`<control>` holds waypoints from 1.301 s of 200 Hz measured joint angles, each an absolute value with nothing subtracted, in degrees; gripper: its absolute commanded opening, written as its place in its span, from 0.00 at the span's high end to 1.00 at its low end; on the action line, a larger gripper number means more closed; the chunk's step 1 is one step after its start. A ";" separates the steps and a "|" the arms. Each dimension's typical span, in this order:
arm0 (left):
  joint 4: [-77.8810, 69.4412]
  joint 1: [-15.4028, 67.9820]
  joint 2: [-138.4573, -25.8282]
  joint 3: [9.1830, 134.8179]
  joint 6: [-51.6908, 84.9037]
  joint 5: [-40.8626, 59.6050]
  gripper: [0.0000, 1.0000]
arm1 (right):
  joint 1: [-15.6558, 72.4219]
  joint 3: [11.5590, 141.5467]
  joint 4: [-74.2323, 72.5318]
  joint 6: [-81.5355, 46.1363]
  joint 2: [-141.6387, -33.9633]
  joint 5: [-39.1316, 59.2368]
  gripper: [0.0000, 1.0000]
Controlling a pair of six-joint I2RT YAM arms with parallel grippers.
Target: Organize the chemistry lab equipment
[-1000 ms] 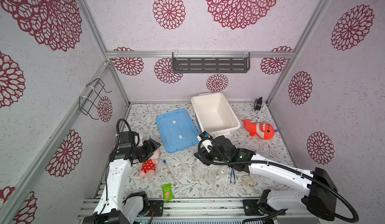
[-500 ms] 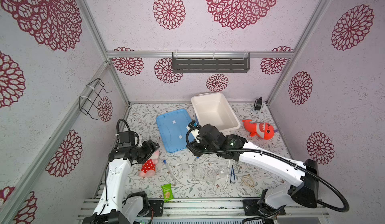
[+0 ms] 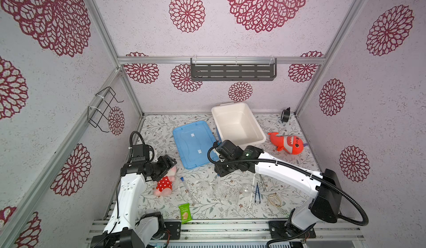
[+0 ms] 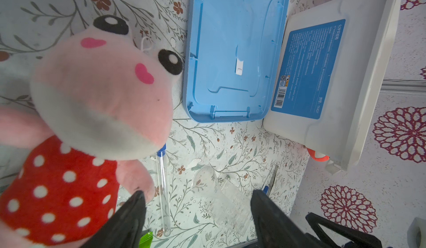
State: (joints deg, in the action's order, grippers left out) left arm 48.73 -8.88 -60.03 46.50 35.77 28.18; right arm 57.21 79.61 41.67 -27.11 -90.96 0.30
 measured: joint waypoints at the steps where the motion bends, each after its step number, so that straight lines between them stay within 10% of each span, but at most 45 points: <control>1: 48.73 -8.88 -60.03 46.52 35.77 28.18 0.24 | 57.21 79.61 41.67 -27.11 -90.96 0.30 0.57; 260: 47.35 -8.88 -60.58 46.48 35.99 29.52 0.25 | 57.21 79.61 45.36 -28.03 -90.96 1.89 0.56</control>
